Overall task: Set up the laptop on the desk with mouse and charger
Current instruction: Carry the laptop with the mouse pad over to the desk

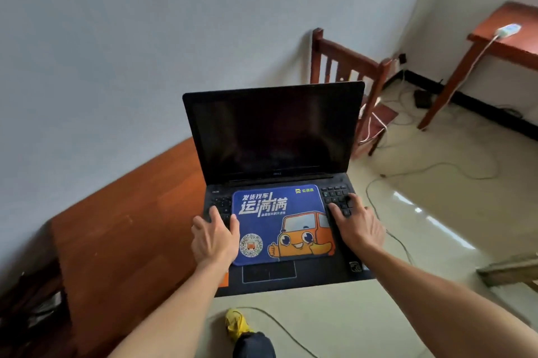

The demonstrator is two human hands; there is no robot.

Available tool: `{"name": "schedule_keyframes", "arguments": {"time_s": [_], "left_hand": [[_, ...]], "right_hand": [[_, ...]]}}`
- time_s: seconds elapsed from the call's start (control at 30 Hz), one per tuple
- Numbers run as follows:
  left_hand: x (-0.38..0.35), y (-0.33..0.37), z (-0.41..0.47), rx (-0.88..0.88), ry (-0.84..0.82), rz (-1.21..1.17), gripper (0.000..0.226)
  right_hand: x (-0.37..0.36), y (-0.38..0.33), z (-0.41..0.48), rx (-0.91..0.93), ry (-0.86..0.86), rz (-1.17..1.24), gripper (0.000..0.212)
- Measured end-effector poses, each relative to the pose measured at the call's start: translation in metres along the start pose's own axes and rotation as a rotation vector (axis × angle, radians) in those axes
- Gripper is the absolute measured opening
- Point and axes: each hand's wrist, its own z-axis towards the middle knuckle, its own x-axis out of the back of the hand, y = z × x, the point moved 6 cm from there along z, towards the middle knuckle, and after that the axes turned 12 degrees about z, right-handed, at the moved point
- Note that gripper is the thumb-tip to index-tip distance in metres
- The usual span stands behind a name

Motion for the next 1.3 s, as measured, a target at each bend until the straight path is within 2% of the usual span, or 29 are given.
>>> {"name": "schedule_keyframes", "arguments": {"time_s": [0.23,0.6,0.87,1.03,1.3], "left_hand": [[0.028,0.197,-0.041,-0.324,-0.009,0.116,0.063],[0.041,0.489,-0.034,-0.661,-0.083,0.086,0.068],[0.074,0.69,-0.041,-0.924,-0.02,0.103,0.067],[0.068,0.828,-0.058,-1.003,-0.023,0.125,0.064],[0.062,1.009,-0.074,-0.963,-0.102,0.076,0.062]], "right_hand": [[0.135,0.125,0.046,-0.166,0.192,0.05,0.062],[0.269,0.253,0.16,-0.403,0.433,0.101,0.064],[0.362,0.326,0.237,-0.564,0.62,0.165,0.063],[0.418,0.398,0.311,-0.62,0.672,0.18,0.064],[0.504,0.491,0.442,-0.641,0.666,0.182,0.061]]}}
